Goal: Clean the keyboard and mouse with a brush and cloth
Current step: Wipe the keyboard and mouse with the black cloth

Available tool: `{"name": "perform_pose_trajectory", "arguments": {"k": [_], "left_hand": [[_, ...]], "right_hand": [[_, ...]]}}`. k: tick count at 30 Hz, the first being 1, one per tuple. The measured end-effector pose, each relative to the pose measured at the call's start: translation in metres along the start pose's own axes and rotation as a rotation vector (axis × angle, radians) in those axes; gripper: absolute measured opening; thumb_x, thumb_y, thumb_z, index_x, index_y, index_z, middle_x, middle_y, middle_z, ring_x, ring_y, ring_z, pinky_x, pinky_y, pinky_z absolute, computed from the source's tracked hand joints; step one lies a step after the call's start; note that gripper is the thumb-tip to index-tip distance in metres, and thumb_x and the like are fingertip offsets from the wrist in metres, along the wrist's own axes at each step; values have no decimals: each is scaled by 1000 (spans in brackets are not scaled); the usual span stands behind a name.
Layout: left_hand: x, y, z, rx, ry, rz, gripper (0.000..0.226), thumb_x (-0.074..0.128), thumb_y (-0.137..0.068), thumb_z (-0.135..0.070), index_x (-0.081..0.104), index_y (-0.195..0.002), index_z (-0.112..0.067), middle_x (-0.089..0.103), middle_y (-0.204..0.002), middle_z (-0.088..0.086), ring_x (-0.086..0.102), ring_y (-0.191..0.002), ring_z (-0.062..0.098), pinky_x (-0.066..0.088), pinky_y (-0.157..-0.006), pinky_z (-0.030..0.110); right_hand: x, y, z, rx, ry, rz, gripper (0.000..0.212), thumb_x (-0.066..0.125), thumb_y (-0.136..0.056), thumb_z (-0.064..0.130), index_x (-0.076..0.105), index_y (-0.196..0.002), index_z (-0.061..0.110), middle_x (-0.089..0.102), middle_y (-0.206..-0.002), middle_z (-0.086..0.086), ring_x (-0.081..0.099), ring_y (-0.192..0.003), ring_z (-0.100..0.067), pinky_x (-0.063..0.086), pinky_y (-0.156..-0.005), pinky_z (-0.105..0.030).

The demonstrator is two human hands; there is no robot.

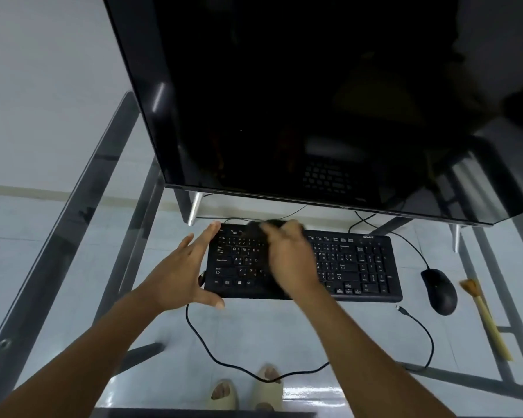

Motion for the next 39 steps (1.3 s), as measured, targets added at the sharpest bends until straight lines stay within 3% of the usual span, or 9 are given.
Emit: {"name": "perform_pose_trajectory", "arguments": {"k": [6, 11, 14, 16, 18, 22, 29, 36, 39], "left_hand": [[7, -2, 1, 53, -85, 6, 142, 80, -50, -67, -14, -150, -30, 0, -154, -18, -11, -134, -12, -15, -109, 11], [4, -4, -13, 68, -392, 57, 135, 57, -60, -84, -23, -148, -20, -23, -155, -8, -23, -143, 9, -13, -117, 36], [10, -9, -55, 66, -427, 30, 103, 55, -86, -43, -26, -145, -23, -32, -152, -7, -29, -142, 10, -12, -119, 41], [24, -20, -84, 87, -391, -27, 85, 41, -89, -36, -16, -150, -21, -26, -156, -6, -28, -141, 8, -16, -117, 39], [42, -33, -102, 95, -400, -102, 72, 25, -93, -46, -1, -154, -16, -14, -159, -2, -18, -145, 11, -12, -117, 42], [70, -48, -99, -38, -409, -194, 71, 13, -98, -56, 10, -153, -12, 2, -161, 3, -5, -148, 17, 3, -120, 49], [87, -45, -88, -32, -508, -214, 70, 19, -98, -54, 21, -151, -8, 15, -160, 7, 10, -148, 20, 10, -116, 48], [88, -45, -86, -32, -541, -232, 72, 23, -98, -57, 18, -152, -10, 14, -161, 4, 8, -149, 19, 8, -117, 47], [89, -46, -87, -29, -548, -237, 73, 21, -97, -58, 20, -152, -9, 15, -161, 5, 10, -148, 20, 9, -117, 47]], "right_hand": [[10, 16, 32, 30, -21, -32, 47, 53, -90, 11, 50, -135, 23, 52, -108, -11, 59, -72, -31, 53, -68, -35], [37, 60, 59, -173, -126, 186, 29, 54, -88, 40, 57, -115, 29, 58, -97, -7, 61, -74, -26, 53, -63, -34], [-3, 56, -16, 0, -72, 23, 37, 55, -84, 62, 49, -84, 25, 66, -79, 0, 65, -72, -21, 54, -71, -43], [-30, 49, -80, 186, -81, -17, 14, 54, -91, 45, 58, -96, 33, 62, -92, 5, 61, -79, -20, 52, -79, -40], [-54, 42, -143, 328, -16, -84, 36, 50, -96, 18, 56, -129, 27, 50, -110, -5, 56, -82, -23, 53, -81, -35], [-77, 38, -184, 486, 78, -200, 37, 42, -100, 18, 50, -135, 17, 51, -110, -17, 56, -76, -29, 53, -77, -35], [-30, 46, -58, -120, 94, -91, 41, 75, -80, 27, 64, -120, 24, 56, -84, -5, 53, -44, -20, 49, -43, -26], [-83, 38, -203, 380, 86, -273, 31, 60, -93, 17, 64, -124, 14, 55, -95, -17, 60, -51, -32, 58, -51, -39], [-69, 47, -164, 216, 58, -278, 31, 58, -91, 18, 65, -121, 15, 54, -86, -12, 53, -43, -27, 55, -43, -37]]}}
Point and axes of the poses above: each hand's wrist, its own y-axis away from the middle knuckle, its own x-axis out of the palm, z = x × y, the point moved 10 cm from there along -y, towards the middle knuckle
